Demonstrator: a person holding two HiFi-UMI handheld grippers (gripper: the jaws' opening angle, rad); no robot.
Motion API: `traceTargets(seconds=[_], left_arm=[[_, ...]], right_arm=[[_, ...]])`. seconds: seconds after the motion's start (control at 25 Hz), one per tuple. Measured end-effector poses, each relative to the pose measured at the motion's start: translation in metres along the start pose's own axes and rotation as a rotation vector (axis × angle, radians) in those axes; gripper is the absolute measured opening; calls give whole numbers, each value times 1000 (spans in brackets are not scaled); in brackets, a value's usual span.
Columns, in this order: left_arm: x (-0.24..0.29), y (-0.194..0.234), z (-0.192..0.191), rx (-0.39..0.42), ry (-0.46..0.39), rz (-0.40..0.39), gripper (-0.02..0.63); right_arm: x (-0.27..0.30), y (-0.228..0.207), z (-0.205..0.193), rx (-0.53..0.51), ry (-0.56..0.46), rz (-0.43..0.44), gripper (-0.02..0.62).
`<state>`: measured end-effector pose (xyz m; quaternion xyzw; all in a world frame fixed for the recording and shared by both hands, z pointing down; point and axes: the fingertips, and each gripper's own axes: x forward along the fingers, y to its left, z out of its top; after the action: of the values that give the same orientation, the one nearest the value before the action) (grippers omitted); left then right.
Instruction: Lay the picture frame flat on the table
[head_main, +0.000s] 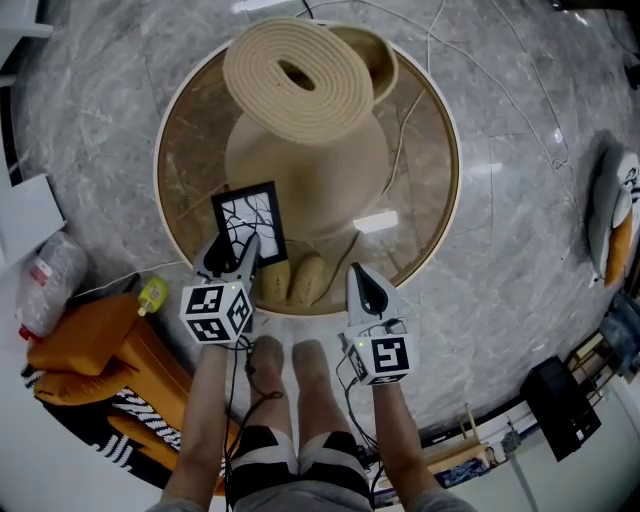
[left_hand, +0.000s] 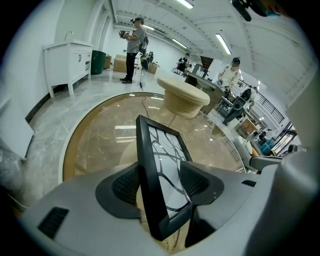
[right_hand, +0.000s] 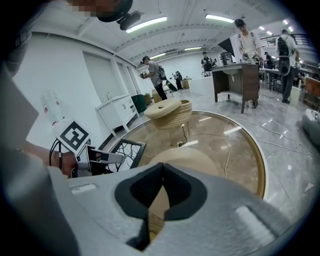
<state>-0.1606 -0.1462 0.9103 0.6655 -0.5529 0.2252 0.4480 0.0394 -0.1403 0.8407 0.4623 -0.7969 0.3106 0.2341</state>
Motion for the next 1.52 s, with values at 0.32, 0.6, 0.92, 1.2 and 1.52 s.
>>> traceTargets(seconds=[0.32,0.6,0.92,1.2,1.52], left_arm=[[2,12,-1,30,8,52,265],[-8,16,5,59,-19,57,265],[-42,-1,32,121,-63,43,264],[-101,-27,69,173,-106,22,259],[-189,-79,136,307,-221,-23,226]], right_arm=[[-3,1,0,1,-5,-10,-2],[-11,10,2,-5,-15,-16,-2],[-34,23,28,-26,-48,-28,-2],[-75,42,75,-59,-101,-41,-2],[-129,60,156,-106,-189,-82,-2]])
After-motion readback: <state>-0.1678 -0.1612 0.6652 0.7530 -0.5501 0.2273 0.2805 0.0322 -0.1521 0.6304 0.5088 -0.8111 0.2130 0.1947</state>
